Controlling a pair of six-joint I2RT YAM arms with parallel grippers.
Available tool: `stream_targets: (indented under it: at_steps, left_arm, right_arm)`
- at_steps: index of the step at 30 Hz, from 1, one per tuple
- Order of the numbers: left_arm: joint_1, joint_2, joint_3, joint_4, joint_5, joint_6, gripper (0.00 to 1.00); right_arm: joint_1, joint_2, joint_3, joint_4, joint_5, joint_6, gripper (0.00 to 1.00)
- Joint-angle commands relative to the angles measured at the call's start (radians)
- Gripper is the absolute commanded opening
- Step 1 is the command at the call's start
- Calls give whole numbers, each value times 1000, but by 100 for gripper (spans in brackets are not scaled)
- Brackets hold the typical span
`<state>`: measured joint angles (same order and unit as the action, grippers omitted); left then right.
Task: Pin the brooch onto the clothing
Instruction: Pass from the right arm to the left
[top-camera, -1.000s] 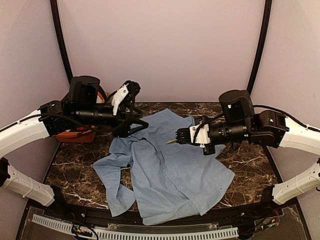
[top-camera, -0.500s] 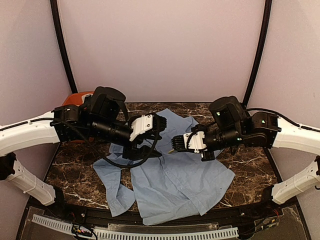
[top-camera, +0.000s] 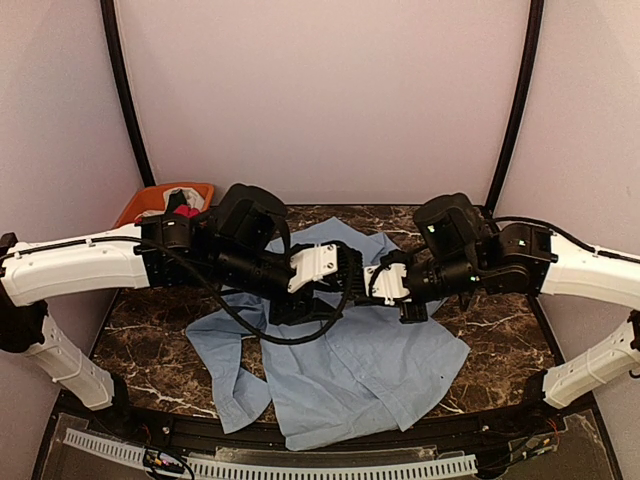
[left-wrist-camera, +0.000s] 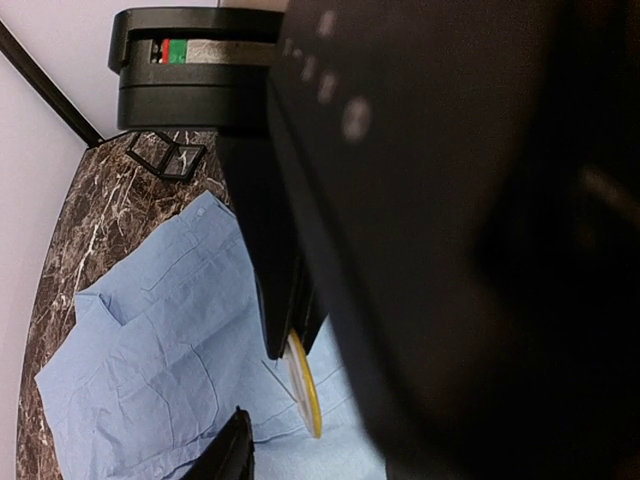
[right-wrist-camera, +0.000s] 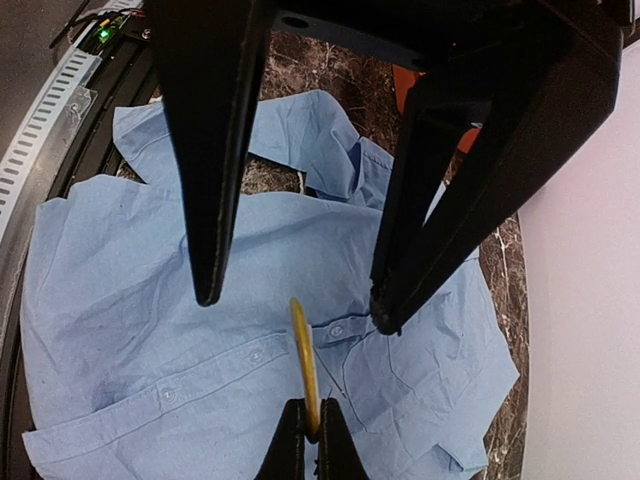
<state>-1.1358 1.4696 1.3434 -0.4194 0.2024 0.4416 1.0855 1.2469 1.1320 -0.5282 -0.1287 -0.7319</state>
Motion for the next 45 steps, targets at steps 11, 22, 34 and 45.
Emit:
stream_targets:
  at_steps: [11,22,34,45]
  left_arm:
    - [-6,-113,-128,204,-25,-63,39]
    - [-5,-180,-203,305,5,-47,40]
    - [-6,-104,-145,283,50,-63,39]
    - [-6,-124,-175,349,47,-81,35]
  right_arm:
    - [3,-62,-44,120,-49,39,0]
    - [-63,-117,-79,172,-170,171,0]
    - [-65,-94,-66,174,-185,199,0]
    - [-65,-62,-59,169,-172,190,0]
